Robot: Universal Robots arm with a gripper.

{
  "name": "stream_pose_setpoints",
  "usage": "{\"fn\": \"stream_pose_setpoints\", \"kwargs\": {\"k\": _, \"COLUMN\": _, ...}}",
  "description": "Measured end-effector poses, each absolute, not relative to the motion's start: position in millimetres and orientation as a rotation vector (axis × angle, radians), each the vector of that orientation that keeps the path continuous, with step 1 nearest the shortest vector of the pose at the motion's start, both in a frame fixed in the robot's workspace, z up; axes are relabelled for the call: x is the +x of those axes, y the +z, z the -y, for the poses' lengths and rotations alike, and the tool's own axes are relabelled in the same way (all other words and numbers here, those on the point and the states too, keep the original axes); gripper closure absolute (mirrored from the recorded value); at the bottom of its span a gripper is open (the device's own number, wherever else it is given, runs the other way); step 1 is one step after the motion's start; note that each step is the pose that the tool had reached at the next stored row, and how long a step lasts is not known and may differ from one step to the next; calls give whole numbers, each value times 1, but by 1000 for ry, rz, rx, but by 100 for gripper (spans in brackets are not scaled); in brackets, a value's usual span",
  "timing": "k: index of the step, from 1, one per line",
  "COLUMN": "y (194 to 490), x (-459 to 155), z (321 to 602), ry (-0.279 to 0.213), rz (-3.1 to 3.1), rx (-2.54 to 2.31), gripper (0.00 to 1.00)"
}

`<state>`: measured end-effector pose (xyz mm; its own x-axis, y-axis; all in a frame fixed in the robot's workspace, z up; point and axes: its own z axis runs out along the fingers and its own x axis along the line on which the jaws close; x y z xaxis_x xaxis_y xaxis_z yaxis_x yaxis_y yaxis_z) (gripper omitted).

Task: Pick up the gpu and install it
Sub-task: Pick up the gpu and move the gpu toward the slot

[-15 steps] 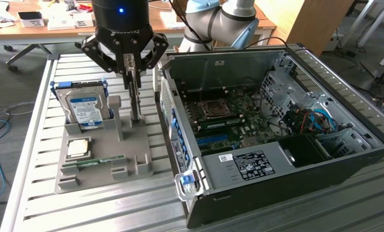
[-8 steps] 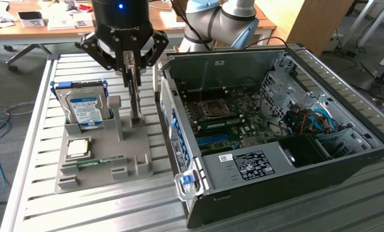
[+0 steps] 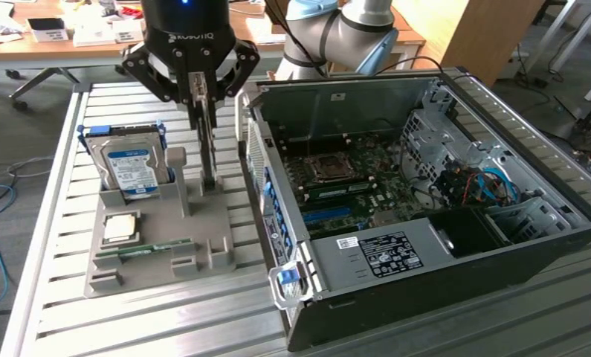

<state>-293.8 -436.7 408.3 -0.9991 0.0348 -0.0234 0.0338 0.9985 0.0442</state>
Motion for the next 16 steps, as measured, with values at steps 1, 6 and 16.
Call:
{"fn": "stream_pose_setpoints", "kwargs": {"k": 1, "y": 409, "x": -294, "z": 437, "ry": 68, "rz": -3116, "rx": 54, "gripper": 73}}
{"fn": "stream_pose_setpoints", "kwargs": {"k": 6, "y": 409, "x": -294, "z": 437, "ry": 68, "rz": -3116, "rx": 53, "gripper": 73}}
{"fn": "stream_pose_setpoints", "kwargs": {"k": 16, "y": 420, "x": -294, "z": 437, "ry": 68, "rz": -3116, "rx": 54, "gripper": 73}}
